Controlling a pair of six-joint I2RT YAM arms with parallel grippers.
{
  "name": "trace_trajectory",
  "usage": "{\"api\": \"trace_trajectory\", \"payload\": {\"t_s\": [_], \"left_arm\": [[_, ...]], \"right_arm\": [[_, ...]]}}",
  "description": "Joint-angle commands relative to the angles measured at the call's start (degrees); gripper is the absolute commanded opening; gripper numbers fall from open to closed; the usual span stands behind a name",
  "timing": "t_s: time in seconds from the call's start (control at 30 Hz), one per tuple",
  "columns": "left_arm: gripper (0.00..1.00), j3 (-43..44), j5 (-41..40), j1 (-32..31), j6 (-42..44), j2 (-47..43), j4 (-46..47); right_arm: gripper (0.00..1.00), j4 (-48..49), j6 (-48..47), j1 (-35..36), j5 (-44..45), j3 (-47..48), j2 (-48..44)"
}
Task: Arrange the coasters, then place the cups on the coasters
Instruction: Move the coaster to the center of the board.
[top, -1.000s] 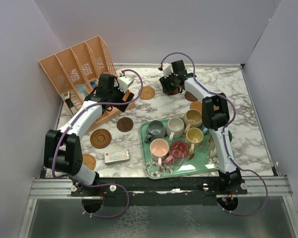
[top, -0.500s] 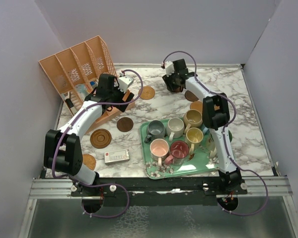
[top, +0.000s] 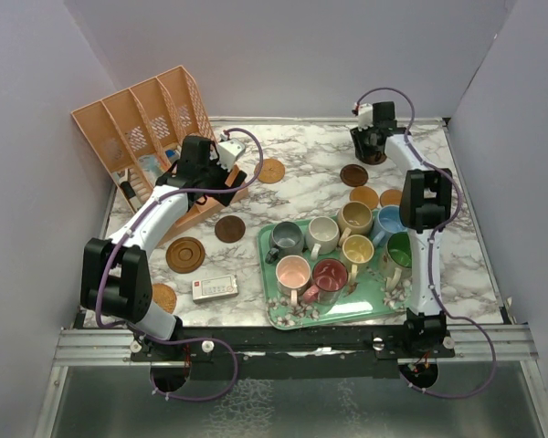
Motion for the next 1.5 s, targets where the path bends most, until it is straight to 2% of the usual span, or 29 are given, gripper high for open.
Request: {"api": "trace_trajectory", "payload": {"t_s": [0.0, 0.33, 0.53, 0.67, 0.93, 1.13, 1.27, 1.47], "left_arm": [[0.99, 0.35, -0.34, -0.24, 0.35, 0.88, 0.52], [0.99, 0.35, -0.99, -0.2, 0.78, 1.26, 0.42], [0.99, 0.51, -1.0, -0.26, 0.82, 1.87, 0.24], [0.99, 0.47, -1.21, -0.23, 1.02, 1.97, 0.22], [0.99, -0.13, -0.74, -0.26, 2.11, 1.55, -0.71], [0.99, -0.26, 1.28, -0.26, 7.56, 0.68, -6.59], [0.99, 0.51, 1.22, 0.41, 13.82, 0.74, -16.74], [0.95, -5.74, 3.81, 4.93, 19.47, -4.18, -24.27]], "right_arm": [[0.39, -3.28, 0.57, -2.31, 1.66, -6.1, -2.52], [0.4, -2.05, 0.15, -4.42, 1.14, -11.43, -6.64], [0.52, -3.49, 0.29, -4.47, 1.32, -7.16, -6.94], [0.59, -2.18, 0.41, -4.42, 0.45, -7.96, -9.91], [0.66, -3.85, -0.96, -4.42, -5.35, -8.59, -14.86], [0.66, -4.1, -2.65, -3.48, -12.0, -14.66, -20.42], [0.66, -2.83, -4.25, -1.72, -12.86, -20.55, -24.86], [0.66, -2.45, -2.2, -1.16, -18.02, -26.21, -29.09]]}}
